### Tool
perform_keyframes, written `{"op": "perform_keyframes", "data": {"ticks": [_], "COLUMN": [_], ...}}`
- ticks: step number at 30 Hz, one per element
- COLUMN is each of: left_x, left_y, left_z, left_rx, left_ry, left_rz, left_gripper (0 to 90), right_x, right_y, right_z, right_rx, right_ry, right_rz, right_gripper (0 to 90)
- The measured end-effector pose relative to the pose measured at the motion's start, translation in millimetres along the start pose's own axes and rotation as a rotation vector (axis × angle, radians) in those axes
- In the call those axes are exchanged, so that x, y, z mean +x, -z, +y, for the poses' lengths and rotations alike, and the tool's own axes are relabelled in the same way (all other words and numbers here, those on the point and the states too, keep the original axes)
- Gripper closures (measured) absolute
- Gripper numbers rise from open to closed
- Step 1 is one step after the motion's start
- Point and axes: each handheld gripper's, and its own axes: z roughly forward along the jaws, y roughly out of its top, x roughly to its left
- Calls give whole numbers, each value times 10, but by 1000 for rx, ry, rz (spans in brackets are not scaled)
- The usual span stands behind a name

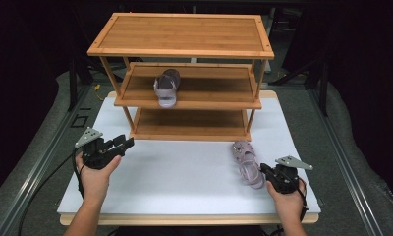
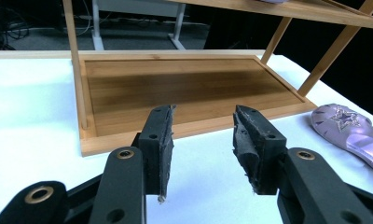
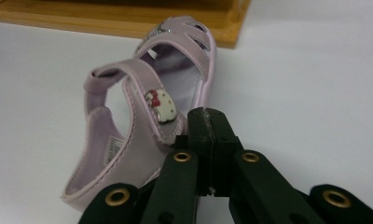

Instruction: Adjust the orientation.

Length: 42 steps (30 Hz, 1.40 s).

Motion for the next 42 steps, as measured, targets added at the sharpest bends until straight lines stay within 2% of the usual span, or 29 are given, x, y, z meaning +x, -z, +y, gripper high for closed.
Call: {"op": "perform_keyframes", "data": {"ticks": [4,5,6,7,9,12,13,14,16,19,21,22,23,24,25,26,27,28,34,36,37,40,42], "left_x": [-1,-13,-13,-23,-24,-4,14,20,27,27,29,32,38,38,49,49,61,61,70,88,96,148,169], "left_y": [-5,-4,-4,8,17,27,25,21,13,10,9,9,7,7,3,3,-4,-4,-20,-12,-5,21,40], "left_z": [-2,2,2,11,19,20,14,11,8,5,1,-1,-6,-6,-13,-13,-19,-19,-25,-23,-23,-19,-20], "left_rx": [3,4,4,-1,-1,-5,-2,-1,0,4,8,8,8,8,9,9,16,16,26,23,22,18,13], "left_ry": [4,0,0,-2,-3,2,9,12,15,14,17,19,26,26,34,34,39,39,49,62,63,85,88], "left_rz": [-8,-11,-11,-17,-18,-16,-17,-15,-16,-14,-13,-13,-13,-13,-15,-15,-18,-18,-26,-31,-31,-28,-24], "left_gripper": [575,575,575,575,575,575,575,575,574,573,571,569,564,562,560,558,557,556,555,551,552,550,550], "right_x": [-85,-164,-164,-231,-286,-310,-300,-288,-229,-145,-133,-126,-129,-129,-130,-130,-127,-127,-42,-25,-15,-5,3], "right_y": [-27,-34,-34,-1,71,146,186,196,213,199,177,133,56,56,3,3,-47,-47,-224,-265,-288,-370,-420], "right_z": [-33,-44,-44,-26,27,110,238,294,448,613,658,700,745,745,774,774,811,811,878,889,898,916,927], "right_rx": [28,40,40,43,34,26,83,128,203,273,294,332,406,406,450,450,500,500,649,672,674,725,743], "right_ry": [-22,-39,-39,-45,-52,-58,19,47,102,158,167,163,158,158,153,153,154,154,182,207,208,203,213], "right_rz": [-30,-61,-61,-89,-111,-99,-87,-79,-34,-20,-8,3,12,12,6,6,1,1,51,38,26,39,29], "right_gripper": [898,874,874,838,811,780,724,698,677,642,634,619,613,613,610,610,613,613,609,608,625,661,680]}}
